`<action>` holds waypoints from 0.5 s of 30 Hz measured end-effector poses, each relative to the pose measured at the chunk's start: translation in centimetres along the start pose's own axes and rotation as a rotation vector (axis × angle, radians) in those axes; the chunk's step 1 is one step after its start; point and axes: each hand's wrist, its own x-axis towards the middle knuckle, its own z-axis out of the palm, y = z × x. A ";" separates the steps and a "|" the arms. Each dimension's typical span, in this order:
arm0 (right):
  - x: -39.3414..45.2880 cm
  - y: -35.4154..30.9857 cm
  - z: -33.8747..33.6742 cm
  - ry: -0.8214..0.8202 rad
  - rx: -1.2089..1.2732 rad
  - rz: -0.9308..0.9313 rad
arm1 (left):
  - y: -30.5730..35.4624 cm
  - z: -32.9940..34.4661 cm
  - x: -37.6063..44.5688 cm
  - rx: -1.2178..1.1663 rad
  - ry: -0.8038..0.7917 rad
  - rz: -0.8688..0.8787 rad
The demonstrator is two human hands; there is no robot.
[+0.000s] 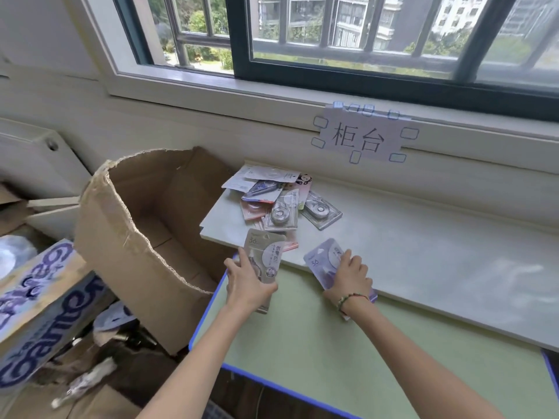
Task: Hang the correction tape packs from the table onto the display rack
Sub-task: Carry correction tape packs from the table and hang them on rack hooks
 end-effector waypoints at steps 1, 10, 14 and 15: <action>-0.7 0.6 -0.1 0.017 0.031 0.019 | 0.2 -0.2 -0.5 -0.004 -0.002 -0.002; -9.6 6.7 -5.0 0.190 0.409 0.220 | 4.8 0.1 -5.8 -0.048 -0.078 0.174; -16.4 10.7 -7.2 0.353 0.502 0.382 | 8.6 1.9 -10.4 -0.078 -0.189 0.364; -18.4 11.9 -7.6 0.397 0.518 0.433 | 9.5 2.6 -12.0 -0.082 -0.222 0.420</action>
